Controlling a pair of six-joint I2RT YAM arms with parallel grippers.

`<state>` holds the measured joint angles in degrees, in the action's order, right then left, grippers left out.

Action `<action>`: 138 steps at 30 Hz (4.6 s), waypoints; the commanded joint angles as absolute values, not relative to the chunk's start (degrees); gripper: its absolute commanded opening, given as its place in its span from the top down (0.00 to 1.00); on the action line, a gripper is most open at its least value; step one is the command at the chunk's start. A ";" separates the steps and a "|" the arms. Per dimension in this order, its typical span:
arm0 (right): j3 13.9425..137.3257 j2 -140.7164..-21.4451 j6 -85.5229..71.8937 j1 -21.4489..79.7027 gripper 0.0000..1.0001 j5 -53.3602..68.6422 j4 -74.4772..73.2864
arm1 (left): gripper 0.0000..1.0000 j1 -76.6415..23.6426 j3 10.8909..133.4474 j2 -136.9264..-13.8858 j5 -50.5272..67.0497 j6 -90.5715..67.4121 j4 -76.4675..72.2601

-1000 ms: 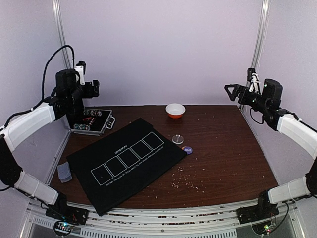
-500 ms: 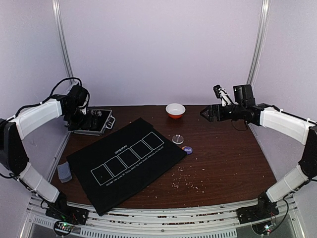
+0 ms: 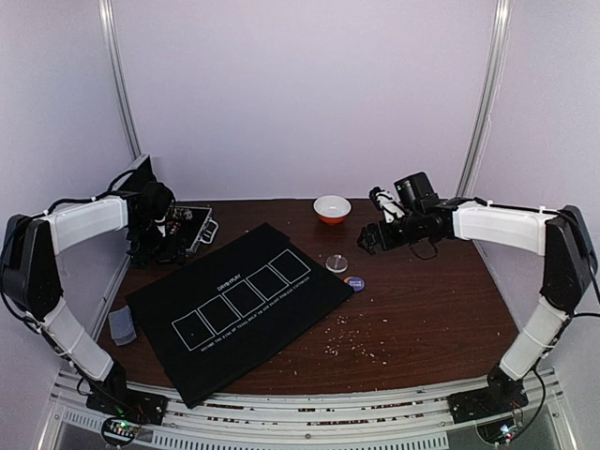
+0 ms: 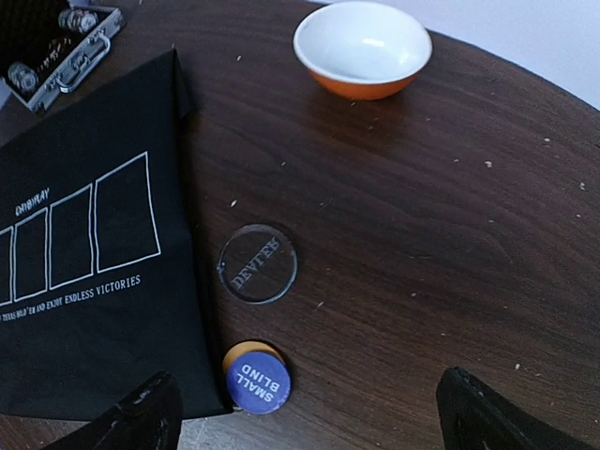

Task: Distribute texas hold em gaming equipment
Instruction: Pick up the dealer button from the center of the board, then place the dealer button on the poker table mat.

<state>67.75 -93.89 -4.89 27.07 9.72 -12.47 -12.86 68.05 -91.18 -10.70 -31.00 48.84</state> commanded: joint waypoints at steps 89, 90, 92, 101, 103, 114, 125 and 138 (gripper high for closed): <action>107.65 -135.64 -16.58 35.27 0.29 -6.15 -41.36 | 0.02 -12.93 72.51 -94.29 -5.27 -16.88 34.54; 107.88 -135.82 -16.44 35.45 0.30 -6.95 -41.70 | 0.02 -12.94 72.58 -94.35 -5.27 -16.93 34.54; 109.02 -136.62 -16.06 35.95 0.31 -8.77 -43.02 | 0.02 -12.92 72.64 -94.39 -5.27 -16.90 34.54; 110.24 -136.43 -15.78 36.65 0.51 -12.18 -44.04 | 0.02 -12.92 72.51 -94.30 -5.62 -16.70 34.48; 110.48 -135.67 -15.76 36.61 0.53 -12.25 -43.32 | 0.02 -12.96 72.55 -94.24 -5.62 -16.61 34.46; 108.79 -130.01 -15.35 36.65 0.56 -12.04 -38.81 | 0.02 -12.92 72.51 -94.18 -5.81 -16.37 34.19; 108.18 -126.48 -11.86 37.79 0.58 -8.16 -37.44 | 0.02 -12.92 72.68 -94.06 -5.54 -16.32 34.08; 95.48 -119.78 2.65 57.33 0.60 7.40 -37.40 | 0.02 -12.92 72.56 -93.61 -4.70 -16.60 33.69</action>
<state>97.95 -120.86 -2.15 52.36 1.63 -35.75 -12.86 72.64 -95.94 -5.23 -16.99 35.94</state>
